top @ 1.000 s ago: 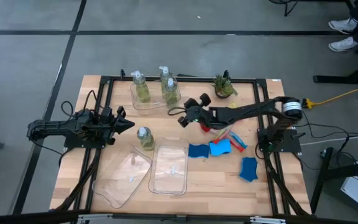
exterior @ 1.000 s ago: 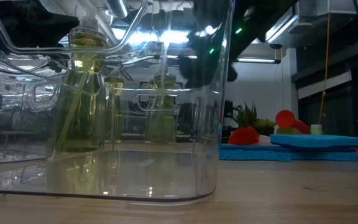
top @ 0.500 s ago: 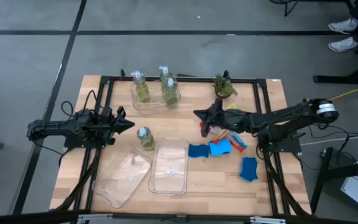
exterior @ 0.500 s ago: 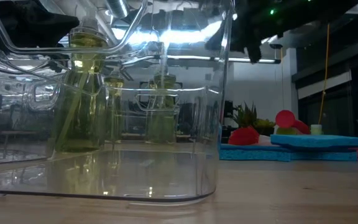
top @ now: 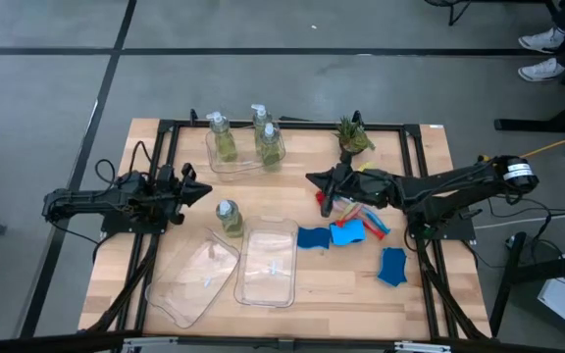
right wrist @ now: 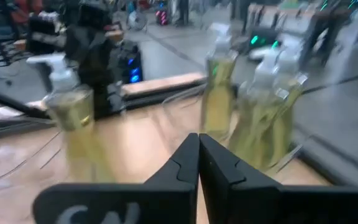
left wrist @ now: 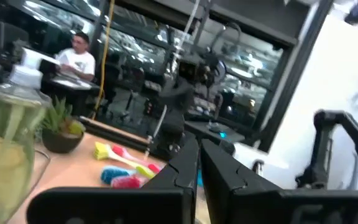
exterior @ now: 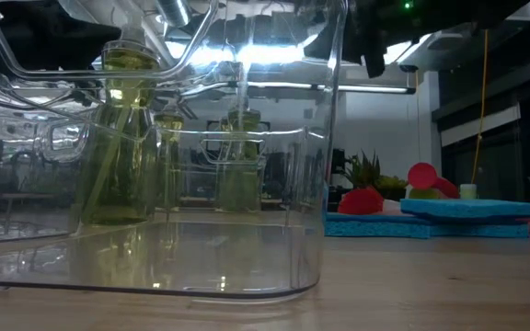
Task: Pick & Place Kitchen Sink Supplies
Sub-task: Put the green soap dispenser into the top transparent bin
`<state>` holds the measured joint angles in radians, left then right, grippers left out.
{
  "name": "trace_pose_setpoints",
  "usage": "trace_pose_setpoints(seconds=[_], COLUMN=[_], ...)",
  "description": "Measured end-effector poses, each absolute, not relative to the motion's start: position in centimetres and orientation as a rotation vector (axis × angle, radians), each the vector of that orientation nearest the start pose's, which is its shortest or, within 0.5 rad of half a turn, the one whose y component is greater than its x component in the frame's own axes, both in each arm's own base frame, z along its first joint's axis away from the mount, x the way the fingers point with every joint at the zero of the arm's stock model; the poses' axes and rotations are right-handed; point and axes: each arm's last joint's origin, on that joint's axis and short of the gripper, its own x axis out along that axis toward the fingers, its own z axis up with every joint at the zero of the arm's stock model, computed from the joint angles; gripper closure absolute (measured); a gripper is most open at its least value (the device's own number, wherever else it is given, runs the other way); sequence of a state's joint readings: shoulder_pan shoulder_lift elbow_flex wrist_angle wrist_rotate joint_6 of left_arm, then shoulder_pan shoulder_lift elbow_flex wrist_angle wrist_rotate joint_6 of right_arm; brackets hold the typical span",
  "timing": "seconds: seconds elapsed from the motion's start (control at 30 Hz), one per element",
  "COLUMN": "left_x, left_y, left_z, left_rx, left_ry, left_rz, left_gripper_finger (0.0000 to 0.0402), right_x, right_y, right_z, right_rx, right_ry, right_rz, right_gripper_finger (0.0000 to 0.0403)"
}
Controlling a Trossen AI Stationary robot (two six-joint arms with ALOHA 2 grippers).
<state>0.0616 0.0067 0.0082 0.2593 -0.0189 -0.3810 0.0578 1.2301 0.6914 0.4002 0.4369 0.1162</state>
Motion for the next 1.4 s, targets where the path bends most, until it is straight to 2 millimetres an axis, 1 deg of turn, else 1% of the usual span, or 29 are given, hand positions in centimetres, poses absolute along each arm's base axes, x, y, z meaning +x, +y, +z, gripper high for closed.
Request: trace_pose_setpoints(seconds=[0.17,0.33,0.4,0.6,0.7,0.87,1.0,1.13,1.23,1.4], left_x=[9.3,9.3,9.3,9.3,9.3,9.4,9.7,10.2,10.6,11.2], left_y=[0.6,0.2,0.1,0.1,-0.1,-0.2,-0.3,-0.6,-0.6,-0.8], left_z=[19.4,19.3,19.3,19.3,19.3,19.0,18.8,19.3,19.8,21.0], left_rx=[-0.46,-0.343,-0.324,-0.407,-0.367,-0.254,-0.143,-0.054,-0.019,-0.018], left_ry=[-0.307,-0.273,-0.271,-0.261,-0.244,-0.225,-0.179,-0.102,-0.054,-0.024], left_rz=[0.006,-0.117,-0.141,-0.176,-0.24,-0.239,-0.237,-0.229,-0.2,-0.207], left_gripper_finger=[0.0391,0.0391,0.039,0.0389,0.0391,0.0387,0.0372,0.0347,0.0326,0.029], right_x=[26.7,26.7,26.7,26.7,26.7,26.7,26.7,26.7,26.7,26.7], right_y=[0.5,0.6,0.6,0.5,0.5,0.5,0.5,0.5,0.5,0.5], right_z=[26.3,26.3,26.3,26.3,26.3,26.3,26.3,26.3,26.3,26.3], right_rx=[0.125,0.145,0.148,0.148,0.148,0.148,0.164,0.19,0.188,0.166], right_ry=[0.136,0.133,0.133,0.133,0.133,0.132,0.13,0.126,0.126,0.127], right_rz=[-0.313,-0.309,-0.309,-0.309,-0.309,-0.31,-0.311,-0.313,-0.313,-0.329], right_gripper_finger=[0.0392,0.0392,0.0392,0.0392,0.0392,0.0392,0.0392,0.0392,0.0392,0.0392])
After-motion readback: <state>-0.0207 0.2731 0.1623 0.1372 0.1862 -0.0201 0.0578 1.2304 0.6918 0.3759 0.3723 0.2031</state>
